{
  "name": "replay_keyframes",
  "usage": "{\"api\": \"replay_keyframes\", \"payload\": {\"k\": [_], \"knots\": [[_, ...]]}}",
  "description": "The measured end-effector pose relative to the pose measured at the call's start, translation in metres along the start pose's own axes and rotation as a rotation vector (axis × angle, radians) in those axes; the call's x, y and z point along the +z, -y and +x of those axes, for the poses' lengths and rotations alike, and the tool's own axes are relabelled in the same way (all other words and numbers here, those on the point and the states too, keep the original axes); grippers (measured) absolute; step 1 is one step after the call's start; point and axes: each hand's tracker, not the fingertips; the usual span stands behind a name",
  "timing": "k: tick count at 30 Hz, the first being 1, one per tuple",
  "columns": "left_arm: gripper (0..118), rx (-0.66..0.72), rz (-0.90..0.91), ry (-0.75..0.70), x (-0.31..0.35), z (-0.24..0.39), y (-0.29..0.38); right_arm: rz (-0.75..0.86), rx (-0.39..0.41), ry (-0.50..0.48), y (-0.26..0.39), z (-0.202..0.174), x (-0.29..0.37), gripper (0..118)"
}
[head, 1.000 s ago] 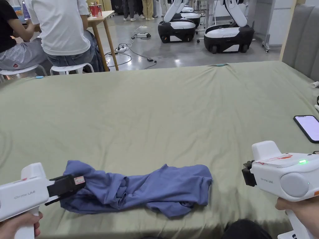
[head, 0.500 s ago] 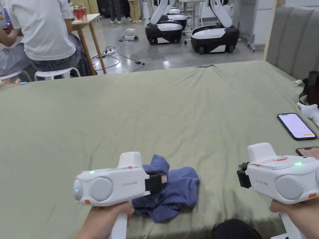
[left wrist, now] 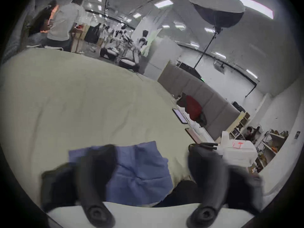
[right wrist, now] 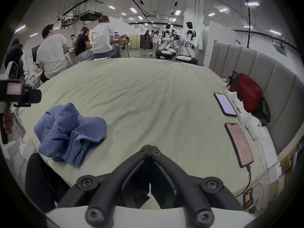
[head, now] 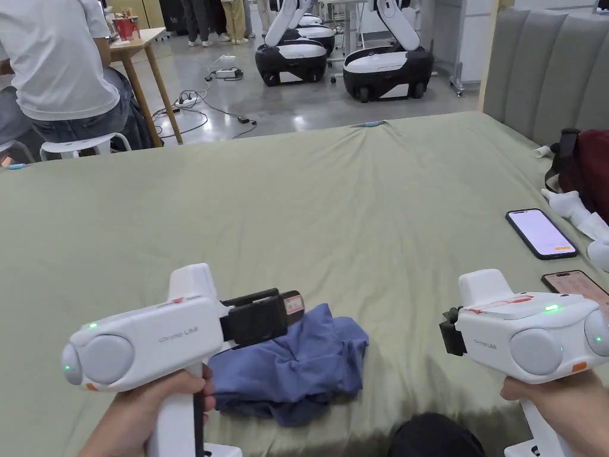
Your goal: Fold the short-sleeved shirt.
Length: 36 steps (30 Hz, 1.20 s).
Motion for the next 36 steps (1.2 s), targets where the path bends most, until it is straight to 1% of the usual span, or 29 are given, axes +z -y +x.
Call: {"api": "replay_keyframes", "payload": {"k": [2, 4, 5, 6, 7, 9, 13, 14, 18, 20, 22, 25, 28, 29, 31, 34, 35, 36], "knots": [[0, 0.004, -0.006, -0.001, 0.002, -0.012, 0.003, 0.003, 0.002, -0.003, 0.000, -0.003, 0.000, 0], [0, -0.015, -0.023, -0.011, -0.002, -0.020, 0.014, 0.004, 0.007, -0.008, -0.001, -0.006, 0.000, 0], [0, -0.036, -0.052, 0.017, -0.006, -0.023, 0.020, 0.006, 0.007, -0.011, -0.001, -0.007, 0.001, 0], [0, -0.027, -0.089, 0.056, -0.012, -0.019, 0.026, 0.006, 0.007, -0.015, -0.001, -0.008, 0.001, 0], [0, 0.002, -0.101, 0.064, -0.018, -0.018, 0.032, 0.005, 0.011, -0.018, -0.001, -0.009, 0.002, 0], [0, -0.011, -0.121, 0.077, -0.035, -0.012, 0.041, 0.002, 0.021, -0.016, -0.001, -0.011, 0.004, 0], [0, -0.055, -0.229, 0.033, -0.088, -0.008, 0.056, 0.011, 0.014, -0.022, -0.001, -0.010, 0.013, 0], [0, -0.053, -0.234, 0.017, -0.099, 0.001, 0.058, 0.015, 0.013, -0.025, -0.001, -0.010, 0.016, 0], [0, -0.076, -0.243, 0.038, -0.124, 0.019, 0.058, 0.017, 0.003, -0.038, 0.004, -0.007, 0.028, 0], [0, -0.086, -0.253, 0.037, -0.133, 0.023, 0.059, 0.008, 0.006, -0.043, 0.003, -0.012, 0.040, 0], [0, -0.091, -0.261, 0.033, -0.137, 0.022, 0.059, 0.023, -0.001, -0.094, 0.001, -0.018, 0.047, 0], [0, -0.091, -0.249, 0.030, -0.119, 0.026, 0.053, 0.064, -0.033, -0.228, -0.011, -0.031, 0.055, 0], [0, -0.029, -0.123, 0.055, -0.079, 0.019, 0.036, 0.074, -0.045, -0.329, -0.030, -0.054, 0.057, 0], [0, -0.011, -0.085, 0.036, -0.063, 0.014, 0.031, 0.074, -0.043, -0.343, -0.034, -0.062, 0.048, 0], [0, 0.019, -0.034, -0.001, -0.033, -0.001, 0.024, 0.047, -0.032, -0.343, -0.037, -0.077, 0.023, 0], [0, 0.048, -0.008, -0.043, 0.007, -0.021, 0.017, -0.063, -0.070, -0.398, -0.029, -0.095, -0.018, 0], [0, 0.052, -0.004, -0.055, 0.018, -0.027, 0.018, -0.090, -0.068, -0.415, -0.023, -0.098, -0.036, 0], [0, 0.057, -0.001, -0.065, 0.028, -0.034, 0.019, -0.121, -0.062, -0.401, -0.016, -0.102, -0.049, 0]]}}
